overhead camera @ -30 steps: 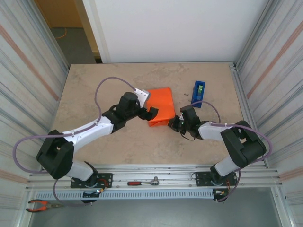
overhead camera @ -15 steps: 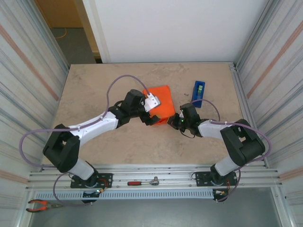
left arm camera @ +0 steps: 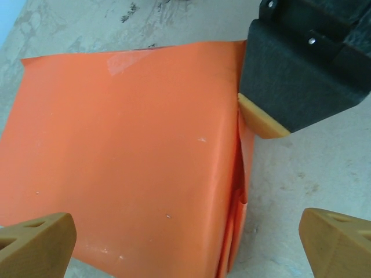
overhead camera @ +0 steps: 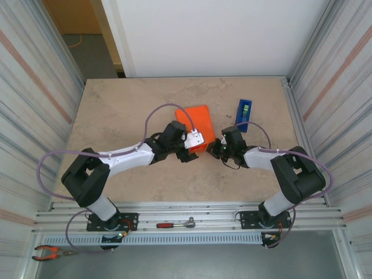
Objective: Wrap the gift box in paper
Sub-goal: Fifth fold the wrapping paper around the gift box.
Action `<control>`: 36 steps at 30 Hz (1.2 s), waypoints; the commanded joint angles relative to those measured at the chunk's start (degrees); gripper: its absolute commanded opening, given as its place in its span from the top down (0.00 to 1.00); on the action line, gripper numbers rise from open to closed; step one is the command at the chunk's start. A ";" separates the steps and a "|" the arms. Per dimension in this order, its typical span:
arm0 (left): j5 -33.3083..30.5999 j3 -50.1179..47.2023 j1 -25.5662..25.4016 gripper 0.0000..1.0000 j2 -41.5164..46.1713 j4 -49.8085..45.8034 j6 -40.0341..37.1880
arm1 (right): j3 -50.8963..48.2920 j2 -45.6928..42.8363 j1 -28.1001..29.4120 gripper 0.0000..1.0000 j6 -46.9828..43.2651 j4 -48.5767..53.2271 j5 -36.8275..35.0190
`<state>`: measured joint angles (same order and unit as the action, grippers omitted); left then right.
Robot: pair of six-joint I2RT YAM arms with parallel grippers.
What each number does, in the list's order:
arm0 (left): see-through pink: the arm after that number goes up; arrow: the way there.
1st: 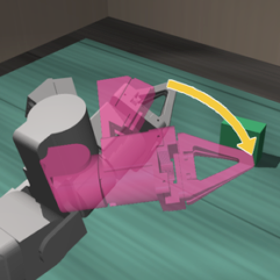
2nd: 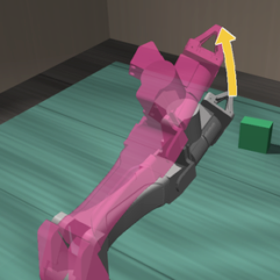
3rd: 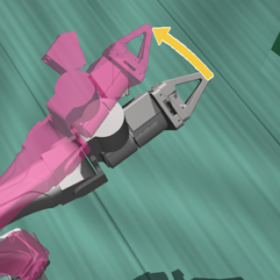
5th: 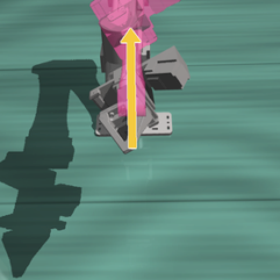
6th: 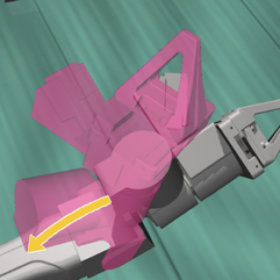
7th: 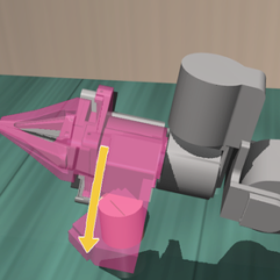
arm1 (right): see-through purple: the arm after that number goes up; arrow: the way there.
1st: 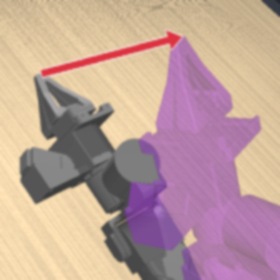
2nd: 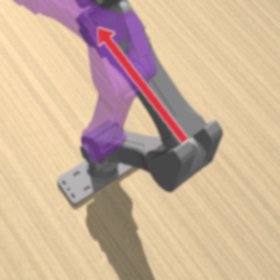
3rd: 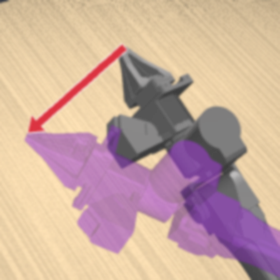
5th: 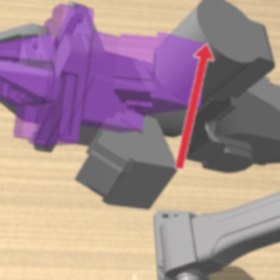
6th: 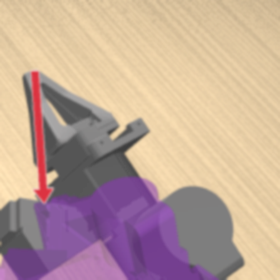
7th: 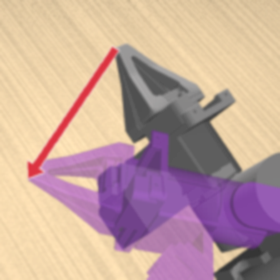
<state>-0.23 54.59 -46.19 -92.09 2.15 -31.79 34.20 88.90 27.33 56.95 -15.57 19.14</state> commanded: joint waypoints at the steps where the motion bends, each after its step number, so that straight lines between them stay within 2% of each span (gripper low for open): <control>1: -3.26 -1.25 -0.69 0.01 -1.27 3.73 -2.04 | 1.83 1.21 -0.45 1.00 -0.01 -0.18 0.46; 20: -7.72 -0.71 -2.32 0.02 -7.22 6.39 -2.72 | 2.28 1.89 -0.52 1.00 0.27 -0.51 1.17; 32: -8.18 0.69 -1.89 0.39 -8.83 4.84 -2.14 | 2.06 1.01 -0.52 1.00 0.53 -0.14 1.43; 36: -8.04 0.77 -1.87 0.45 -8.89 4.43 -1.57 | 2.04 -0.37 -0.68 1.00 0.62 0.77 1.65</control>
<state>-9.08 54.46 -48.03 -99.66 8.43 -34.30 34.94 89.97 27.22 56.97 -15.57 19.79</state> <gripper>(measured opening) 0.558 0.061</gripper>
